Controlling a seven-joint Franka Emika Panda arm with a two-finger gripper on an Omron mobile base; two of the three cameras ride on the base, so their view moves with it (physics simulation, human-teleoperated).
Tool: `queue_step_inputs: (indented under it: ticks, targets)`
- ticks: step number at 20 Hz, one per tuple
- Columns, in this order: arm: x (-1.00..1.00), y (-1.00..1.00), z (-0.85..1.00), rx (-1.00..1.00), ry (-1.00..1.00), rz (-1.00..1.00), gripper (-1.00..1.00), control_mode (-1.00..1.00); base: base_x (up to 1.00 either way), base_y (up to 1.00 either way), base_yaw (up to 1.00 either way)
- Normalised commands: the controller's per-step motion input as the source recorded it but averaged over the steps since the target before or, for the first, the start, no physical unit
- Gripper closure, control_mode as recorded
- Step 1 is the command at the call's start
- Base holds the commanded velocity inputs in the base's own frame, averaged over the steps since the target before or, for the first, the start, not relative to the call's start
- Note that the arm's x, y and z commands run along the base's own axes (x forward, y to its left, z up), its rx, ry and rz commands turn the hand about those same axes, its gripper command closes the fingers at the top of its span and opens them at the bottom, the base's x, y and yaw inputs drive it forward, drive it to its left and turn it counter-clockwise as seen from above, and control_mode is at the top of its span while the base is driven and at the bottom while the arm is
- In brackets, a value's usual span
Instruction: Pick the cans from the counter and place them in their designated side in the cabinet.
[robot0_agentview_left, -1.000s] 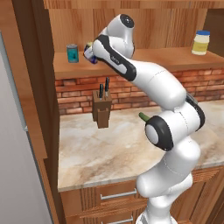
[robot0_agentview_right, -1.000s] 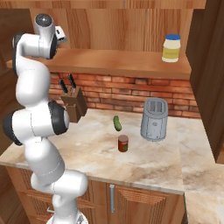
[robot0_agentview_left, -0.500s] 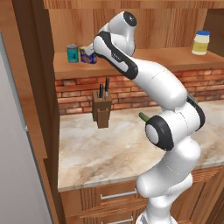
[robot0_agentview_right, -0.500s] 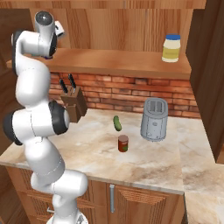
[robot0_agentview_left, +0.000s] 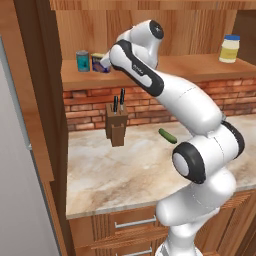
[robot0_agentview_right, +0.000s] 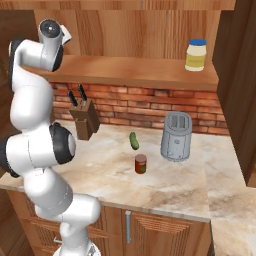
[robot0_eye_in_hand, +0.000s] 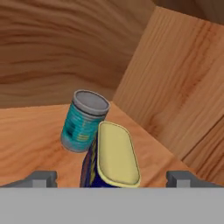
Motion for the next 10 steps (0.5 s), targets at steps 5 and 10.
queue_step_inputs:
  ticks: [5,10]
  targets:
    - [-0.45,-0.16,0.05,0.00,-0.06,0.01,-1.00,-1.00,0.00,0.00,0.00]
    - [-0.63,-0.22,0.08,0.00,-0.01,0.00,-1.00,-1.00,0.00,0.00,0.00]
